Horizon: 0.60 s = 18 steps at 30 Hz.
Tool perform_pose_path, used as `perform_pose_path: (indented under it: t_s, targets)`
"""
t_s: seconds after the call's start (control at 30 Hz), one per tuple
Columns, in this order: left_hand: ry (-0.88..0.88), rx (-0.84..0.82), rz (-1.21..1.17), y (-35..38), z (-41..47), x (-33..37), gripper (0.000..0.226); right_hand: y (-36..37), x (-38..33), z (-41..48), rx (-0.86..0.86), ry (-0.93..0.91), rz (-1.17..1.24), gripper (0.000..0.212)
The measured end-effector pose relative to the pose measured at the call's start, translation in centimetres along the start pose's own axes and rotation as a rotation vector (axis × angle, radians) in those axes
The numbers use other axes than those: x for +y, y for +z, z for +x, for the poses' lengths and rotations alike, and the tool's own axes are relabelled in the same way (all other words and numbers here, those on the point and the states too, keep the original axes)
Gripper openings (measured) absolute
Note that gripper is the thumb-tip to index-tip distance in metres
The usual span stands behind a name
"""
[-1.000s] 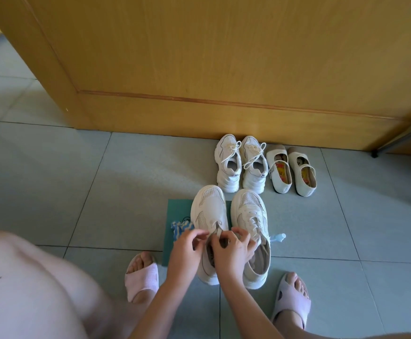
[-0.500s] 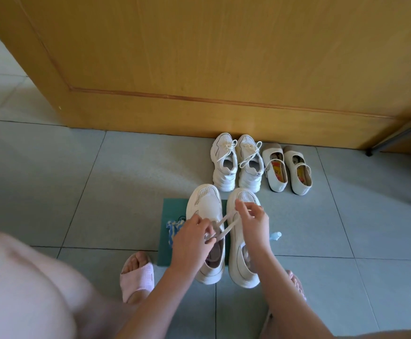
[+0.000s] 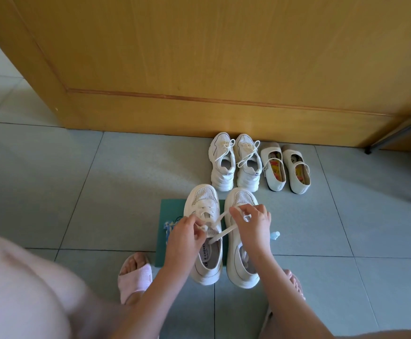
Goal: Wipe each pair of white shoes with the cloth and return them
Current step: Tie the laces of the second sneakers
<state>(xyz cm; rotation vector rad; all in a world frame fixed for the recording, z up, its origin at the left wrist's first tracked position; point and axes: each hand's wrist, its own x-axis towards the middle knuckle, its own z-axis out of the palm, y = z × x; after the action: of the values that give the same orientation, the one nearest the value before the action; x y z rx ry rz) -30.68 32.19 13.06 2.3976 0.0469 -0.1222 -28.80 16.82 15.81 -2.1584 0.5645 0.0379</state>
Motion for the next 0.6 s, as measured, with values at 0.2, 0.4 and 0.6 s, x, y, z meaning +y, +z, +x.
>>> perform_pose_path:
  t_s: [0.2, 0.4, 0.6]
  targets:
    - [-0.334, -0.171, -0.468, -2.0, 1.9, 1.6, 0.007, 0.3, -0.1, 0.2, 0.058, -0.028, -0.153, 0.022]
    - [-0.407, -0.118, -0.885, -5.3, 4.3, 2.6, 0.018, 0.5, -0.2, 0.5, -0.052, -0.014, 0.005, 0.035]
    - [-0.274, -0.27, -0.937, -5.8, 5.3, 4.1, 0.026, 0.9, -1.8, -0.6, -0.405, -0.091, 0.218, 0.015]
